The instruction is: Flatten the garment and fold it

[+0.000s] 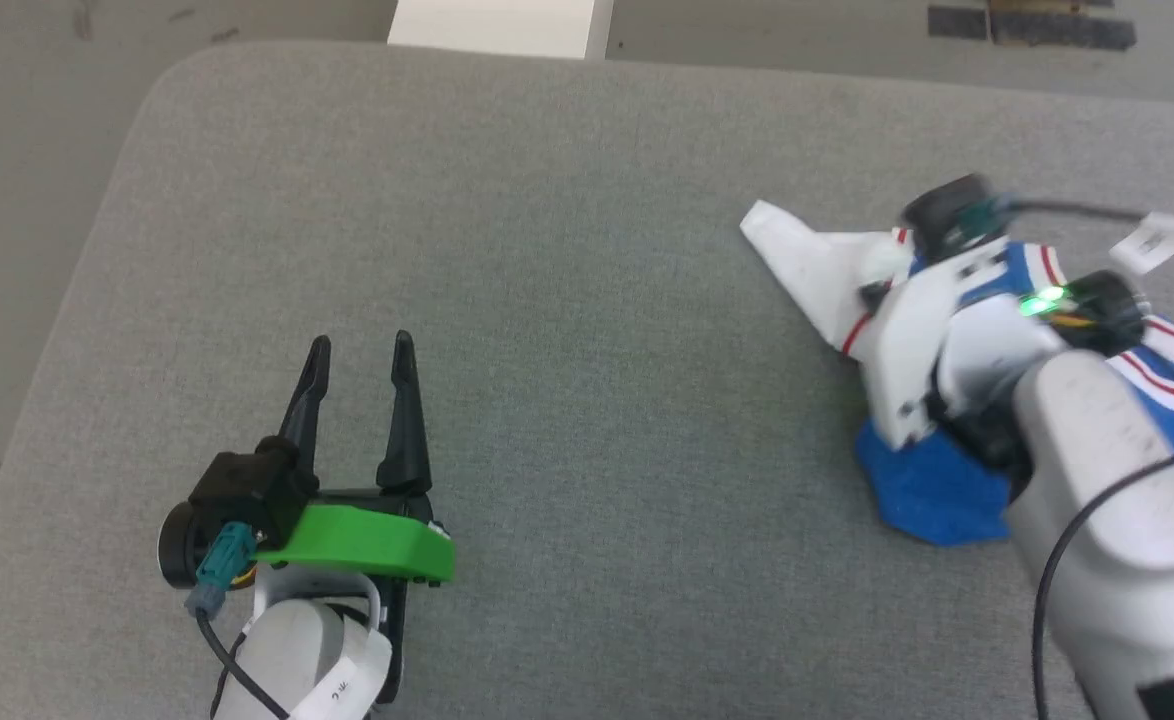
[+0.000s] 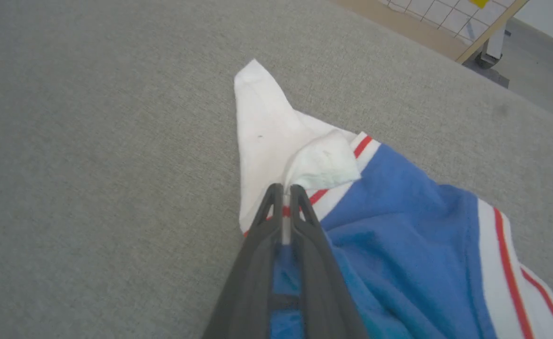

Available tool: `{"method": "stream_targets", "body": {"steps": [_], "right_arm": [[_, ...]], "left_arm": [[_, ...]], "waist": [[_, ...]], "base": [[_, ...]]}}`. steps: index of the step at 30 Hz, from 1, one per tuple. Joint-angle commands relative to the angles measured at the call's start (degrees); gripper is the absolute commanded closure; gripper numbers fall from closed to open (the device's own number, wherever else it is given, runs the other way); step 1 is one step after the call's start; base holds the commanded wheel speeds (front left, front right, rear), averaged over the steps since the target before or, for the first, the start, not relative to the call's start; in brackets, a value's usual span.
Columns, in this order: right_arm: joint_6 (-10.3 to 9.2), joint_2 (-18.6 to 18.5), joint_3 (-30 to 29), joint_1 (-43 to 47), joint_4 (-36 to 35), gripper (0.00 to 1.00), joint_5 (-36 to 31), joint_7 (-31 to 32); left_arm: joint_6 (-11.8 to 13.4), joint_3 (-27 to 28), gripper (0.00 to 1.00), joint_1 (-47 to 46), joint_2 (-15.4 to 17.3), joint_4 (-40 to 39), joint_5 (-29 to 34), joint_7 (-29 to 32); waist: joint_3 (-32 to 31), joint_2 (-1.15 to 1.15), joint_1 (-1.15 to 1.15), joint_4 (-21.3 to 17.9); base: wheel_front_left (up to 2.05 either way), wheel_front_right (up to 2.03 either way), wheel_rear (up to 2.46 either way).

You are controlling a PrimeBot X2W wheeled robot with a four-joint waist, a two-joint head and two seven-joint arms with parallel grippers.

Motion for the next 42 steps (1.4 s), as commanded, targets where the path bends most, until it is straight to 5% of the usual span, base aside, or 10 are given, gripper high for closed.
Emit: {"method": "stream_targets", "body": {"steps": [1, 11, 13, 19, 23, 32, 42], "right_arm": [[-0.09, -0.4, 2.9, 2.3, -1.9, 1.0, 1.6, -0.7], [-0.09, -9.5, 27.0, 16.1, -18.7, 1.0, 10.1, 5.3], [-0.09, -10.9, 29.6, 18.2, -20.8, 0.0, 11.8, 6.2], [-0.09, -12.1, 27.6, 22.1, -25.8, 0.0, 14.4, 1.7], [-0.09, -9.6, 17.1, 27.1, -27.5, 0.0, 13.6, -5.2], [-0.09, 5.5, -12.7, 39.6, -29.5, 0.0, 4.1, -28.1], [-0.09, 8.4, -24.8, 44.1, -25.1, 0.0, 3.4, -39.7]], "left_arm": [[0.1, 0.3, 0.0, 0.2, -0.1, 0.3, 0.6, -0.3], [-0.3, 1.5, 0.0, 3.5, -0.1, 1.1, 0.9, -0.3], [-0.2, 1.6, 0.0, 4.0, -0.1, 1.1, 0.8, -0.3], [-0.4, 1.9, 0.0, 5.7, -0.1, 1.2, 0.9, -0.3], [-0.7, 1.7, 0.0, 6.5, -0.1, 1.6, 1.0, -0.3], [-1.1, 0.7, 0.0, 8.0, -0.1, 2.8, 1.3, -0.3], [-0.3, -5.1, 0.0, 4.1, -0.1, 11.5, 4.0, 1.8]], "waist": [[-1.9, 0.29, 0.0, -0.5], [-7.7, 0.29, 0.0, -2.3], [-8.3, 0.29, 0.0, -2.6], [-10.3, 0.29, 0.0, -3.6], [-11.8, 0.29, 0.0, -3.9], [-14.4, 0.29, 0.0, -5.5], [-13.3, 0.29, 0.0, -7.6]], "base": [[0.0, 0.0, 0.0], [0.0, 0.0, 0.0], [0.0, 0.0, 0.0], [0.0, 0.0, 0.0], [0.0, 0.0, 0.0], [0.0, 0.0, 0.0], [0.0, 0.0, 0.0]]}}
